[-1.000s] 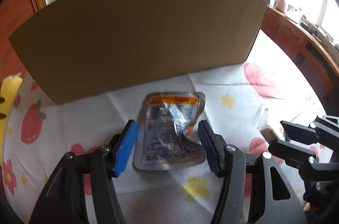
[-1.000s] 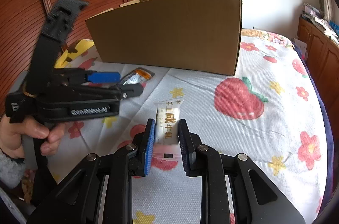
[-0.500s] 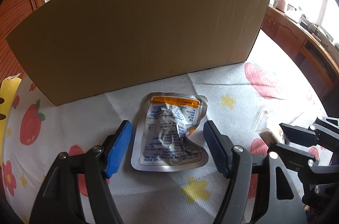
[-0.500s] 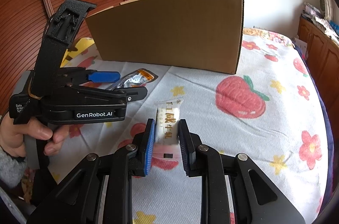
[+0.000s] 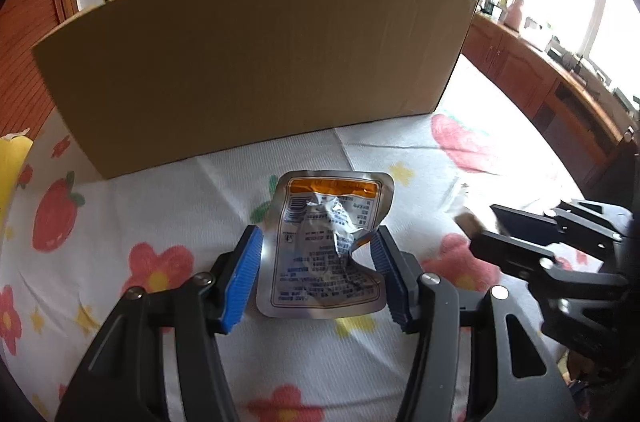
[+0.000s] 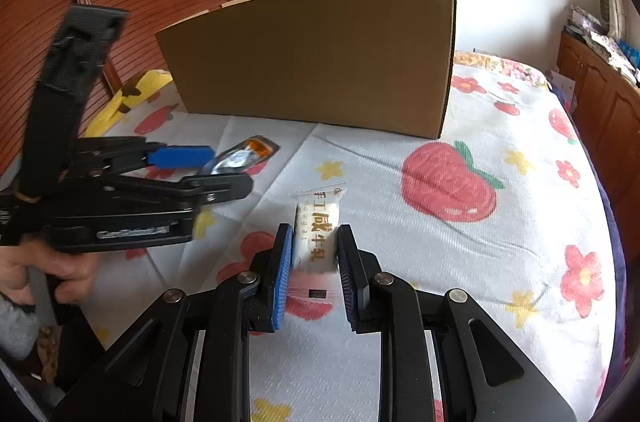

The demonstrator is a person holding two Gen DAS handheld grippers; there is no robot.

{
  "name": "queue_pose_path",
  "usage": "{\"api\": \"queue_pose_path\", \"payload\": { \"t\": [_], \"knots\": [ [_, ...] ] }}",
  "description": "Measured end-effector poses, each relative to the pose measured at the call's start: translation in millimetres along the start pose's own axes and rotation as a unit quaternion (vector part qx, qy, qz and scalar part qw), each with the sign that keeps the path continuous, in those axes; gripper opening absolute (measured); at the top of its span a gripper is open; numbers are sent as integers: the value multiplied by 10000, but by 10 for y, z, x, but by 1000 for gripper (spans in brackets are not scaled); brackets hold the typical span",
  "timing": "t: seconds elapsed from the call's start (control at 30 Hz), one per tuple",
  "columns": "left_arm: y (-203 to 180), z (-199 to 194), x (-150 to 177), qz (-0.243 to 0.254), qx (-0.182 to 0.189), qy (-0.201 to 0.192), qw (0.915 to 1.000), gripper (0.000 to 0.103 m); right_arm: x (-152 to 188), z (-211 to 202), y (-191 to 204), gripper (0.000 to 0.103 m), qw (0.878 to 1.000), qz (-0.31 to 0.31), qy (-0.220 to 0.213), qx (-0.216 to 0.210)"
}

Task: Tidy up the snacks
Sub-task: 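Close the right tool on the white bar while the left tool grasps the silver pouch, then lift both snacks and carry them over the cardboard box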

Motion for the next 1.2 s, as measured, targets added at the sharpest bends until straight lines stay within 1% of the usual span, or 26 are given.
{"api": "queue_pose_path", "payload": {
  "t": [0.1,0.27,0.4,0.53,0.7,0.83,0.97,1.2],
  "knots": [
    [8,-133,28,-17,5,-117,9999,56,7,-3,8,21,10000,-15,8,44],
    [1,-354,74,88,-80,-338,9994,56,0,-30,12,21,10000,-36,-60,65],
    [-8,-482,61,45,-24,-460,9989,56,-14,-31,8,21,9999,-77,-44,137],
    [10,-704,34,21,45,-660,9978,56,-53,-98,19,21,9999,-109,-49,117],
    [5,-936,-70,24,56,-909,9958,56,-248,-372,74,21,9992,-199,-331,84],
    [2,-1119,-186,79,28,-1087,9940,56,-432,-658,107,21,9977,-265,-613,85],
    [-18,-1271,-310,166,-21,-1259,9919,56,-565,-859,114,21,9962,-282,-817,86],
    [44,-1424,-535,279,-69,-1502,9882,56,-816,-1010,134,21,9937,-334,-1067,68]
  ]
}}
Point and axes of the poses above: each gripper's, at about its wrist camera, not at the fingertips, and z roughly the way its jaws point, y to its left, x to its underside, the point moved 5 cm from there along z, roughly the way its jaws point, and after that the axes turned 7 degrees about x, right-handed, at the moved point
